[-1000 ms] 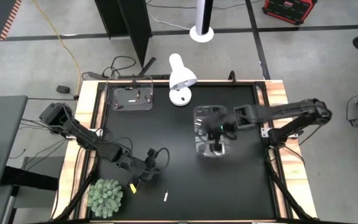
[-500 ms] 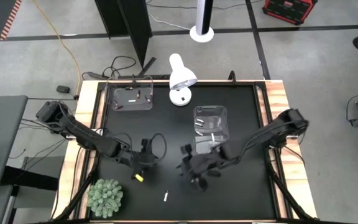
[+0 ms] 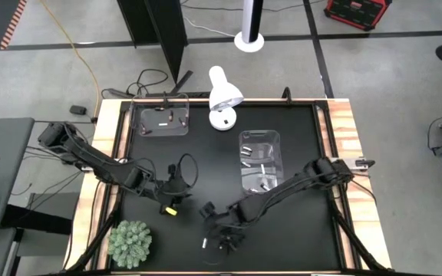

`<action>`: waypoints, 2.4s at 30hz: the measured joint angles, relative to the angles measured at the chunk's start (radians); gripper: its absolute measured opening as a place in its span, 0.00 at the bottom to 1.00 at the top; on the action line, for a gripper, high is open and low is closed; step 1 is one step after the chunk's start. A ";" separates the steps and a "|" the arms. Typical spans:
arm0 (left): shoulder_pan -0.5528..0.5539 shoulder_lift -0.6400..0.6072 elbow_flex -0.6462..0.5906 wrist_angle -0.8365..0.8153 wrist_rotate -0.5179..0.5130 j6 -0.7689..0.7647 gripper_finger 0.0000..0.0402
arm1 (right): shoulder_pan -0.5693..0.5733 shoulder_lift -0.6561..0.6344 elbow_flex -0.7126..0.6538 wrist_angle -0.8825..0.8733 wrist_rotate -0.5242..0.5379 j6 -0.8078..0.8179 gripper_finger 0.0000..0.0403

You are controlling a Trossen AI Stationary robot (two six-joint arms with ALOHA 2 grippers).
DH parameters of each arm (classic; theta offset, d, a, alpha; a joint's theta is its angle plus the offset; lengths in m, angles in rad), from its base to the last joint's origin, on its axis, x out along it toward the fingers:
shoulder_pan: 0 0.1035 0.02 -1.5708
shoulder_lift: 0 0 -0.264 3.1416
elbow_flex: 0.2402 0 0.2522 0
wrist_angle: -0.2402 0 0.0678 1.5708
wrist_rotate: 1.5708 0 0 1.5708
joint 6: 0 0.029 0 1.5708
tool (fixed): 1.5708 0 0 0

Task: Sort batteries
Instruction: Put the silver battery into the bottom transparent bin

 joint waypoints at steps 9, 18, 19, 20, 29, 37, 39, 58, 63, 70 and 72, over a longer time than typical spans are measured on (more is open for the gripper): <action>0.000 -0.065 0.000 0.003 -0.004 -0.025 0.28 | 0.018 0.141 0.182 -0.082 -0.016 -0.093 0.52; 0.000 -0.100 0.000 0.005 -0.010 -0.028 0.28 | 0.022 0.226 0.257 -0.105 -0.030 -0.100 0.51; 0.000 -0.103 0.000 0.006 -0.010 -0.029 0.28 | 0.021 0.228 0.258 -0.107 -0.031 -0.096 0.51; 0.000 -0.103 0.000 0.008 -0.012 -0.029 0.28 | 0.021 0.228 0.258 -0.110 -0.031 -0.096 0.51; 0.000 -0.102 0.000 0.009 -0.012 -0.029 0.28 | 0.010 0.227 0.247 -0.136 -0.098 -0.041 0.42; 0.000 -0.102 0.000 0.013 -0.012 -0.028 0.28 | 0.006 0.224 0.232 -0.142 -0.105 -0.025 0.33; 0.000 -0.102 0.000 0.013 -0.012 -0.027 0.28 | 0.005 0.224 0.232 -0.157 -0.105 -0.023 0.32; 0.000 -0.102 0.000 0.005 -0.012 -0.025 0.28 | -0.001 0.253 0.260 -0.222 -0.102 0.028 0.02; 0.000 -0.102 0.000 0.005 -0.012 -0.025 0.28 | -0.003 0.262 0.339 -0.277 -0.102 0.020 0.02; -0.004 -0.102 0.000 0.033 -0.012 -0.025 0.28 | -0.040 0.255 0.393 -0.321 -0.088 -0.005 0.00; -0.009 -0.102 0.000 0.036 -0.012 -0.019 0.28 | -0.052 0.241 0.393 -0.326 -0.087 -0.006 0.00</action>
